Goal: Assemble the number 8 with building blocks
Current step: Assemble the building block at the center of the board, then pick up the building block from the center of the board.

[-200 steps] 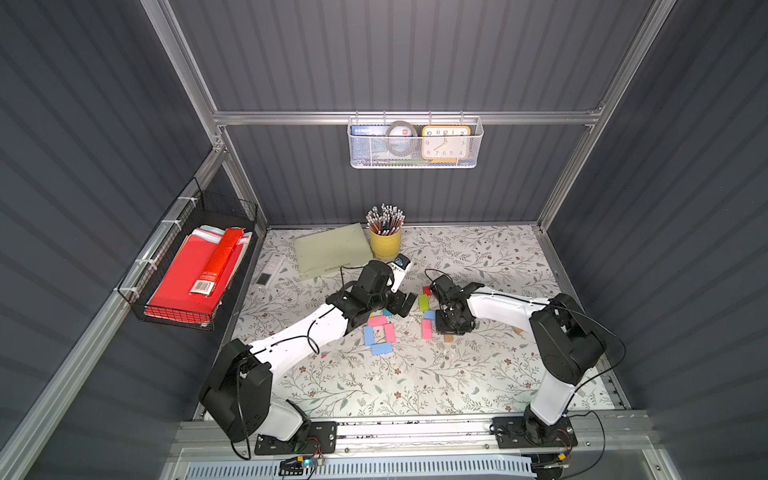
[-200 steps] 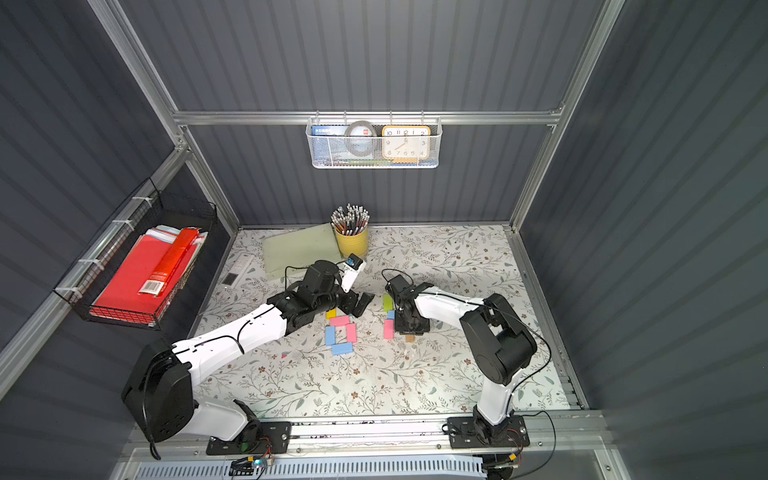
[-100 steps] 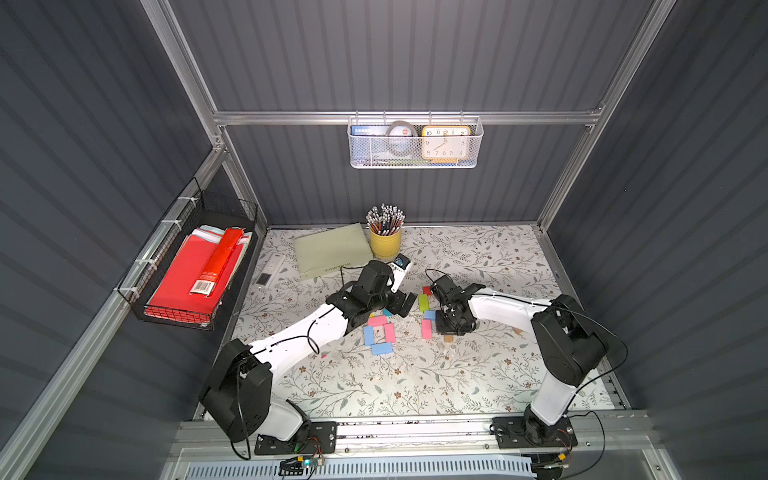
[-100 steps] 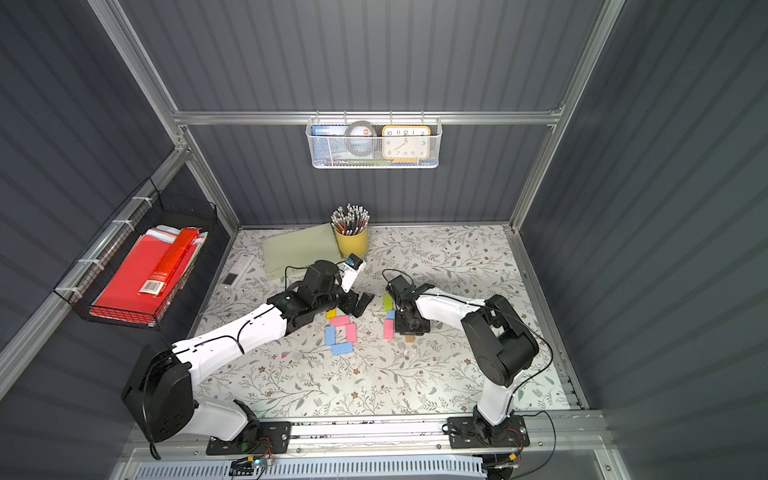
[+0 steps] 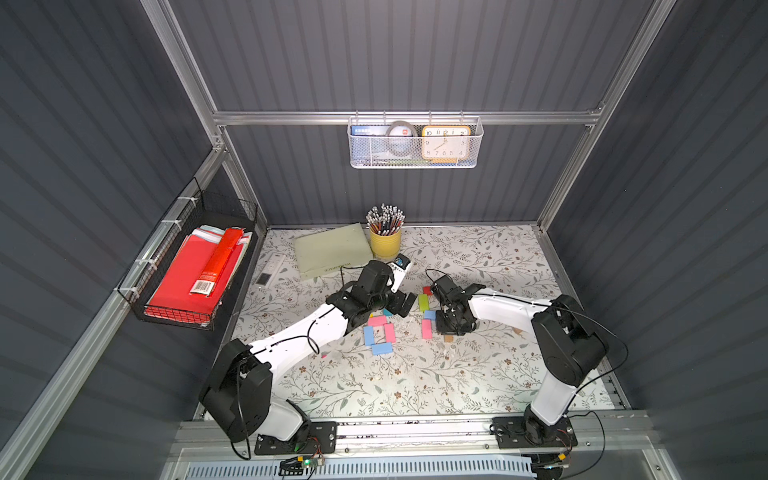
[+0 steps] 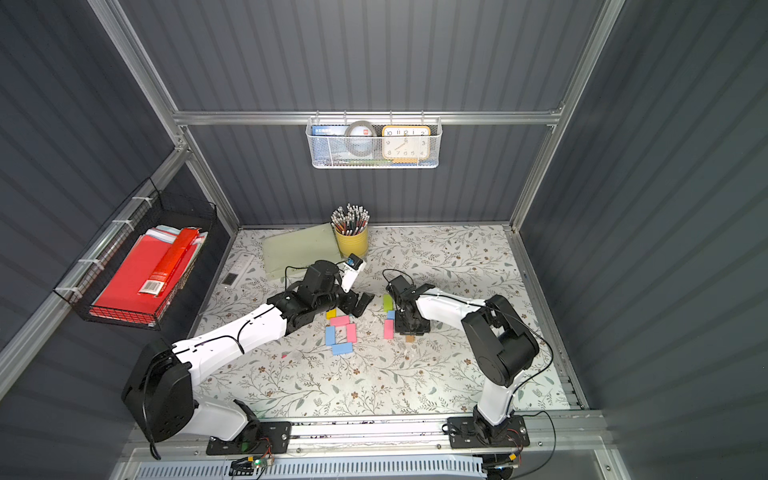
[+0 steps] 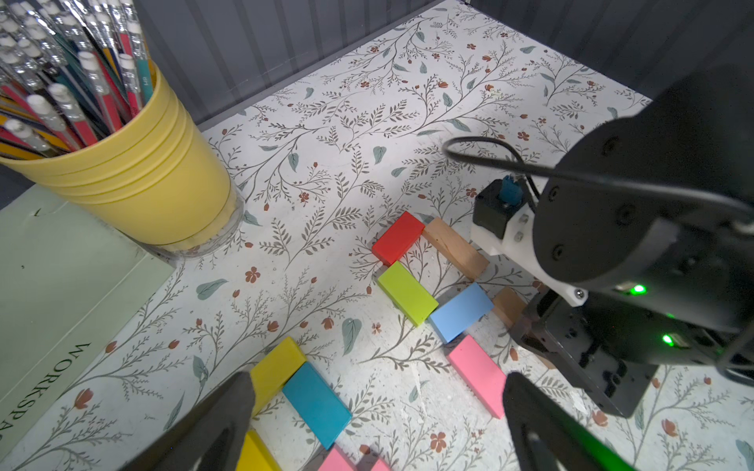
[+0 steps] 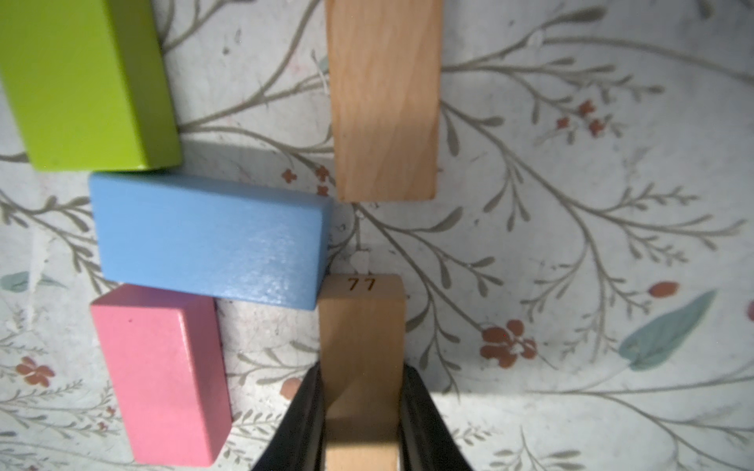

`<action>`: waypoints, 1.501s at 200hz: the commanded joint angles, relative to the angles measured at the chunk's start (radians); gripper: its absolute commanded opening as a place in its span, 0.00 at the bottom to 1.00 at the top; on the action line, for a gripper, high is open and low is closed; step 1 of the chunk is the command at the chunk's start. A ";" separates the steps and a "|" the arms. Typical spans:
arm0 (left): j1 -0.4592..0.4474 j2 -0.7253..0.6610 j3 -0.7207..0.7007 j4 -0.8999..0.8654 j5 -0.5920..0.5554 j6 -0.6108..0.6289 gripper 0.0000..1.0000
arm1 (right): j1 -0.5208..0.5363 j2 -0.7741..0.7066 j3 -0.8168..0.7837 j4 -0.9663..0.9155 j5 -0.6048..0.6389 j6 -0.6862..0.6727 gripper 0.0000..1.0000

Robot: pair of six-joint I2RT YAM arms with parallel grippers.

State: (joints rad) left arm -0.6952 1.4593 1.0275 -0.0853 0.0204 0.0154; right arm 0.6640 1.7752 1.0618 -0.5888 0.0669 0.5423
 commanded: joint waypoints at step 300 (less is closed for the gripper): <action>-0.004 -0.047 -0.030 0.053 0.018 -0.012 0.99 | -0.742 -0.405 -0.263 0.112 0.041 -0.064 0.78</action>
State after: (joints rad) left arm -0.6952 1.4525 1.0149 -0.0559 0.0147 0.0151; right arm -0.0414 1.3590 0.8017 -0.5262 0.1352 0.5041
